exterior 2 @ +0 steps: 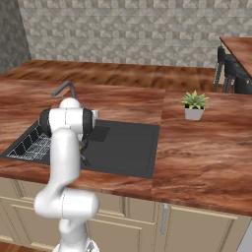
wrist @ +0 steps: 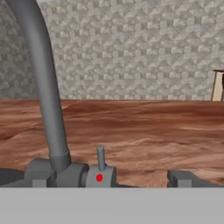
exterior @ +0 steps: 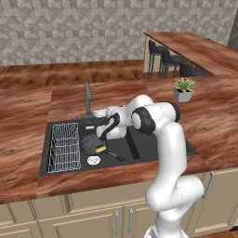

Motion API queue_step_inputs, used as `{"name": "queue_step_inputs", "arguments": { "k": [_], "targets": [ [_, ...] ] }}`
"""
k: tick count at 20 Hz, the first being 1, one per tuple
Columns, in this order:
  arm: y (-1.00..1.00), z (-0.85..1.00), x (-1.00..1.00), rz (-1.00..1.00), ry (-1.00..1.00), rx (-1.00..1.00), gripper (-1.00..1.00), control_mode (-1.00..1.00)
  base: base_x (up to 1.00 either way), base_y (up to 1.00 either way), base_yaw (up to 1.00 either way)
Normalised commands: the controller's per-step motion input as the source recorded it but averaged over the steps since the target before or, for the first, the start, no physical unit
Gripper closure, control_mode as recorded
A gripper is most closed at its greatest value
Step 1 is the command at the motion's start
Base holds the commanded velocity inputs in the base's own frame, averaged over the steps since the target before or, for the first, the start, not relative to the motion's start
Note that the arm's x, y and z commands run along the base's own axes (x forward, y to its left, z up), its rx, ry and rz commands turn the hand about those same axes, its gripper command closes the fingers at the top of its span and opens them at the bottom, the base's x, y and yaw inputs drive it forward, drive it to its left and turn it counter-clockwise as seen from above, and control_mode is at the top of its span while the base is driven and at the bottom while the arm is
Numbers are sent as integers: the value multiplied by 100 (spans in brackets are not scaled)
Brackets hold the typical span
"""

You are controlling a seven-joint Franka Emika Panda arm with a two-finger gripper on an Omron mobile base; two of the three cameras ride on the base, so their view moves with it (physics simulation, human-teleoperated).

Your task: Pick the pan and sponge and place them into the sink. Then turn on the water.

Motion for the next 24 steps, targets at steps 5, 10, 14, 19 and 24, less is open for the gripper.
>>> {"name": "queue_step_inputs", "arguments": {
  "k": [5,10,14,19,24],
  "targets": [
    [10,-35,23,0,-8,0,-100,-100,0,0,0],
    [6,-32,24,0,-5,1,-100,-100,0,0,0],
    [3,-26,26,0,-3,6,-100,-100,0,0,0],
    [4,-22,25,0,-4,8,-100,-100,0,0,0],
    [4,-21,22,0,-5,8,-100,-100,0,0,0]
  ]
}}
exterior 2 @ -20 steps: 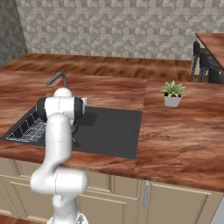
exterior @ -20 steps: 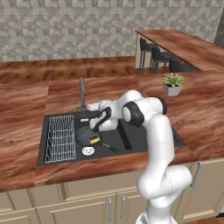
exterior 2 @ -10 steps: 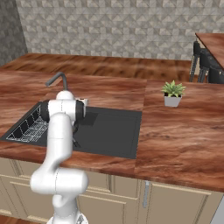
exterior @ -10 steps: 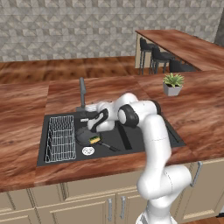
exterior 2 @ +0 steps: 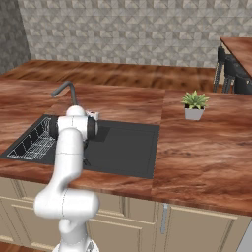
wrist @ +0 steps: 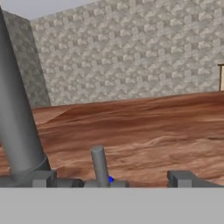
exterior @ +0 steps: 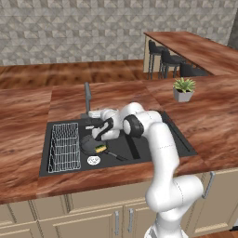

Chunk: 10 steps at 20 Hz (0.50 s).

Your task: Pick the pan and sponge and place them into the sink. Then turn on the water.

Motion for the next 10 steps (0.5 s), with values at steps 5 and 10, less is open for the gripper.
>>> {"name": "queue_step_inputs", "arguments": {
  "k": [5,10],
  "targets": [
    [4,-24,23,0,-6,4,-100,-100,0,0,0],
    [7,-28,21,0,-7,0,-100,-100,0,0,0]
  ]
}}
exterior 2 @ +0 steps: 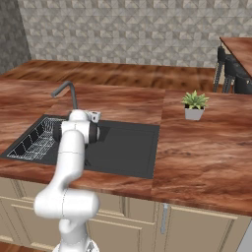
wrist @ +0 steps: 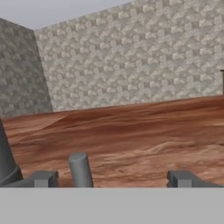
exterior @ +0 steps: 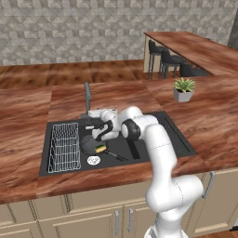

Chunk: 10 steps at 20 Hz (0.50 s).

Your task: Pick the pan and sponge and place them into the sink. Then turn on the water.

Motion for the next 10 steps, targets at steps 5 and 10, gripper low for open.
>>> {"name": "queue_step_inputs", "arguments": {
  "k": [5,10],
  "targets": [
    [17,-19,17,-3,-8,-1,-100,-100,0,0,0],
    [15,-29,15,-5,-3,-3,-100,-100,0,0,0]
  ]
}}
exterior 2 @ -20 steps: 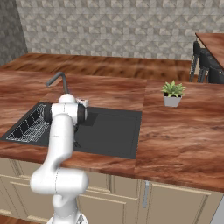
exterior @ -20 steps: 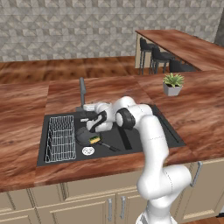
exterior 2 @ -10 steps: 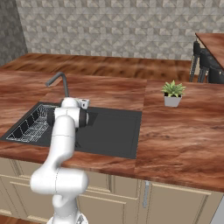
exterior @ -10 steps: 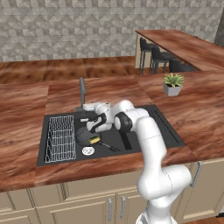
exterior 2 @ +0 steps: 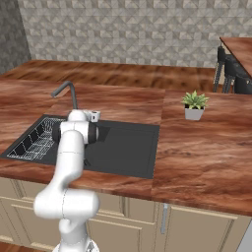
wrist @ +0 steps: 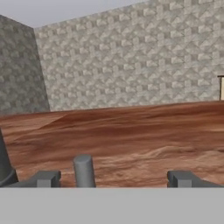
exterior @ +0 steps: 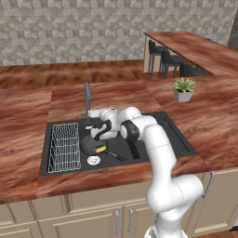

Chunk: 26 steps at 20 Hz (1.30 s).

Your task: Pick the pan and sponge and place them into the sink. Then turn on the water.

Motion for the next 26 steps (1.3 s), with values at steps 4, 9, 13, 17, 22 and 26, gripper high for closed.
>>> {"name": "queue_step_inputs", "arguments": {
  "k": [4,9,13,17,22,26],
  "targets": [
    [12,-32,14,-6,1,-5,-100,-100,0,0,0],
    [5,-26,3,-6,2,-2,100,-100,0,0,0],
    [0,-23,0,-5,1,0,100,-100,0,0,0],
    [0,-22,3,-4,2,0,100,-100,0,0,0],
    [-2,-17,8,-3,4,0,100,-100,0,0,0],
    [-24,-13,0,-5,7,3,100,-100,0,0,0]
  ]
}}
